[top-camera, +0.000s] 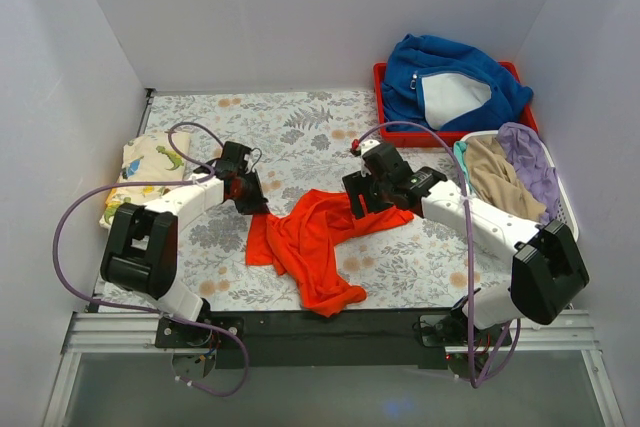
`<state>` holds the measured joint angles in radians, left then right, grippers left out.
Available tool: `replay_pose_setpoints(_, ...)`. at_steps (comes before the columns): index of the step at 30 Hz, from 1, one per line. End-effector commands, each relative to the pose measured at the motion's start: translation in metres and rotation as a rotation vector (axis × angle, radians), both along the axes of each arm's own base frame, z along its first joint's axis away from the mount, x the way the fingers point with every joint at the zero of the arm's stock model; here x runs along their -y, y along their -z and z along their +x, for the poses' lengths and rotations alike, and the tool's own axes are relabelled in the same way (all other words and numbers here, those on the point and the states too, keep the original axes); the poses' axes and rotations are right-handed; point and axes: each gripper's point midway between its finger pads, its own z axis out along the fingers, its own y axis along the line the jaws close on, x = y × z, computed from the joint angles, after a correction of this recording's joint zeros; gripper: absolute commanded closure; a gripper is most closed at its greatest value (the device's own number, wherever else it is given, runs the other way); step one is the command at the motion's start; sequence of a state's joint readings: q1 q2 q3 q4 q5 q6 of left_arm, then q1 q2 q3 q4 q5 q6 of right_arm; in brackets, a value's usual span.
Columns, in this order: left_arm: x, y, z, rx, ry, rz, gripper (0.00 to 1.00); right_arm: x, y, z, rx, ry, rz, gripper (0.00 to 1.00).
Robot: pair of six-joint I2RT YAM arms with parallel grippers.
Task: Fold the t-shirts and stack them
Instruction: Flatten the tshirt out
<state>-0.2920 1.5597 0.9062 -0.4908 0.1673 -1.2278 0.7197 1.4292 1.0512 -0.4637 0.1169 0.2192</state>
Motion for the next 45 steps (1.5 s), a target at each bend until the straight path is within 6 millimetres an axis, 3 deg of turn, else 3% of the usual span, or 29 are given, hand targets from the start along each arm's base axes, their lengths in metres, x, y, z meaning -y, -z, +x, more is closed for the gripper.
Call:
replay_pose_setpoints(1, 0.009, -0.033, 0.027, 0.106, 0.019, -0.018, 1.00, 0.003, -0.004, 0.001, 0.019, 0.026, 0.033, 0.21)
replay_pose_setpoints(5, 0.008, -0.050, 0.042, 0.155, 0.034, 0.009, 1.00, 0.010, 0.003, -0.004, 0.007, 0.037, 0.024, 0.21)
replay_pose_setpoints(8, 0.005, -0.079, 0.056, 0.213, 0.022, 0.031, 1.00, 0.015, 0.002, -0.004, 0.018, 0.050, 0.023, 0.22)
replay_pose_setpoints(12, -0.007, -0.172, 0.082, 0.425, -0.010, 0.069, 1.00, 0.024, -0.007, 0.001, 0.041, 0.078, 0.041, 0.22)
replay_pose_setpoints(13, -0.015, -0.216, 0.090, 0.513, -0.040, 0.084, 1.00, 0.024, -0.010, 0.003, 0.049, 0.078, 0.047, 0.22)
replay_pose_setpoints(16, -0.035, -0.263, 0.089, 0.580, -0.082, 0.151, 1.00, 0.021, -0.006, 0.006, 0.029, 0.072, 0.062, 0.25)
replay_pose_setpoints(19, -0.045, -0.276, 0.071, 0.591, -0.118, 0.157, 1.00, 0.016, 0.006, 0.006, -0.019, 0.059, 0.060, 0.28)
replay_pose_setpoints(20, -0.048, -0.285, 0.055, 0.623, -0.123, 0.139, 1.00, 0.013, 0.006, 0.006, -0.029, 0.056, 0.070, 0.28)
replay_pose_setpoints(23, -0.046, -0.312, 0.025, 0.697, -0.099, 0.065, 1.00, 0.006, 0.011, 0.009, -0.044, 0.050, 0.086, 0.29)
replay_pose_setpoints(27, -0.047, -0.337, 0.001, 0.788, -0.050, 0.040, 1.00, -0.001, 0.015, 0.012, -0.053, 0.038, 0.098, 0.30)
replay_pose_setpoints(30, -0.060, -0.350, -0.003, 0.856, -0.085, 0.085, 1.00, -0.004, 0.016, 0.018, -0.049, 0.033, 0.091, 0.30)
replay_pose_setpoints(36, -0.062, -0.343, 0.004, 0.844, -0.087, 0.110, 1.00, -0.019, 0.015, 0.033, -0.055, 0.021, 0.164, 0.23)
replay_pose_setpoints(40, -0.055, -0.350, 0.008, 0.880, -0.083, 0.070, 1.00, -0.059, 0.002, 0.044, -0.109, -0.021, 0.421, 0.20)
replay_pose_setpoints(41, -0.056, -0.351, 0.009, 0.883, -0.092, 0.072, 1.00, -0.074, -0.004, 0.035, -0.156, -0.091, 0.498, 0.20)
replay_pose_setpoints(43, -0.056, -0.353, 0.013, 0.893, -0.093, 0.074, 1.00, -0.094, 0.002, 0.027, -0.233, -0.134, 0.589, 0.23)
replay_pose_setpoints(44, -0.055, -0.351, 0.015, 0.889, -0.091, 0.077, 1.00, -0.108, -0.006, 0.025, -0.237, -0.171, 0.677, 0.23)
replay_pose_setpoints(45, -0.055, -0.350, 0.017, 0.888, -0.091, 0.080, 1.00, -0.113, 0.007, 0.026, -0.264, -0.163, 0.683, 0.23)
